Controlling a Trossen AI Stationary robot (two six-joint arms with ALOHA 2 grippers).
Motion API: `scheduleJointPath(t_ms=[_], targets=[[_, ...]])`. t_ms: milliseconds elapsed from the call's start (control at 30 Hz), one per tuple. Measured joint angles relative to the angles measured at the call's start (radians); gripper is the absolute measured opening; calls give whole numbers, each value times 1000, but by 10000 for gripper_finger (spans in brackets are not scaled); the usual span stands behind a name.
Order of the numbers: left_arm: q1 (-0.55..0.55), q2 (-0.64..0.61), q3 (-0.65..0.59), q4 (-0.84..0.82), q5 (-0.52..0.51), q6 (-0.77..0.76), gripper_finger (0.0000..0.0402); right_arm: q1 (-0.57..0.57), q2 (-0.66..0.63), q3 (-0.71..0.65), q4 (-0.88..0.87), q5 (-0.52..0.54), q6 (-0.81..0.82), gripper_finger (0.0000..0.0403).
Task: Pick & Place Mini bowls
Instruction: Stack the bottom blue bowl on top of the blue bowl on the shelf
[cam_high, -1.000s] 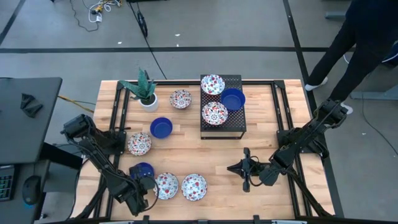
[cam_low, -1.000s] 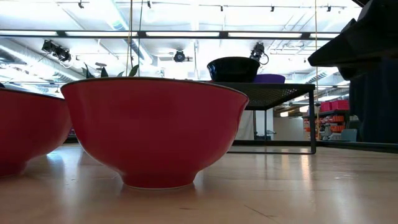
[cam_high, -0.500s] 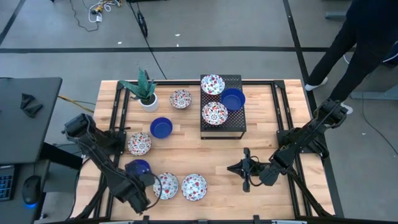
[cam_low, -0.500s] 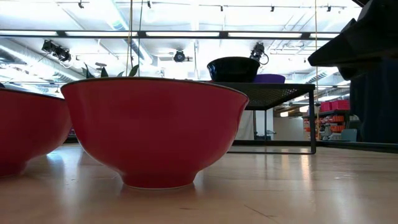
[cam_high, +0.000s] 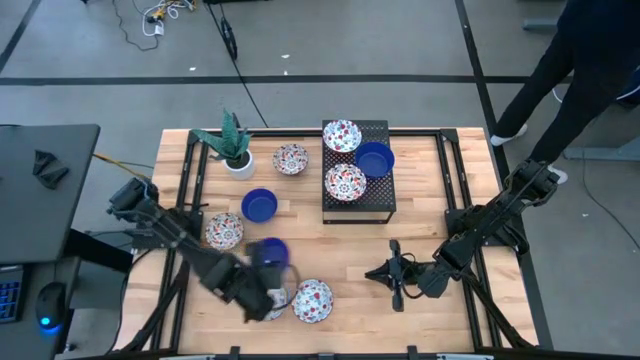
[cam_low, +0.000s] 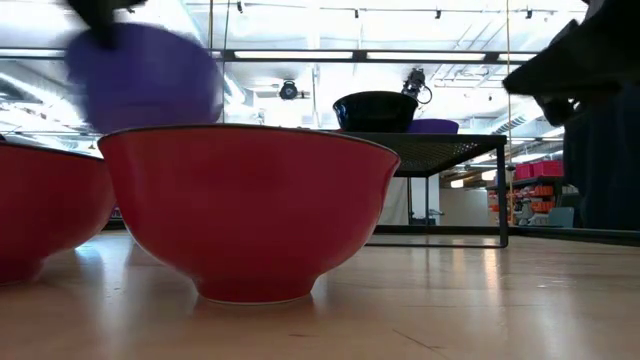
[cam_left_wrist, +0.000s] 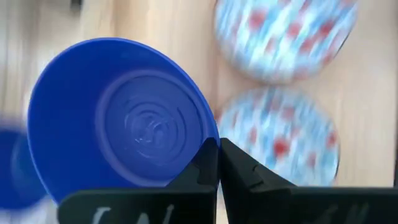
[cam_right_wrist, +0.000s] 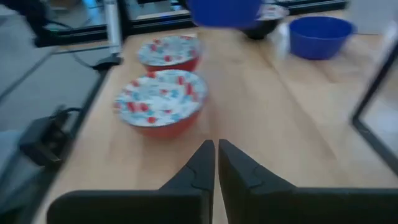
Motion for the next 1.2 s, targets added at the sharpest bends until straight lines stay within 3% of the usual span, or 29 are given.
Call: scheduleJointPath(t_ms=[200, 300, 400, 500, 700, 833, 1067, 1200], targets=[[111, 64, -8, 428, 67, 409, 5, 0, -2, 0, 216, -162, -211, 25], [150, 111, -8, 549, 129, 521, 5, 0, -21, 2, 376, -266, -352, 25], [176, 151, -8, 592, 141, 565, 5, 0, -68, 30, 404, -274, -420, 25], [192, 183, -9, 599, 141, 584, 5, -16, -137, 88, 258, -260, -449, 25], [204, 227, -8, 626, 142, 590, 5, -82, -219, 321, -416, -207, -345, 50], [203, 236, -9, 632, 142, 590, 6, -135, -196, 448, -717, -250, -274, 87], [201, 237, -9, 647, 139, 590, 6, -197, -126, 476, -784, -449, -331, 161], [200, 237, -9, 650, 139, 590, 6, -198, -79, 476, -771, -475, -420, 185]])
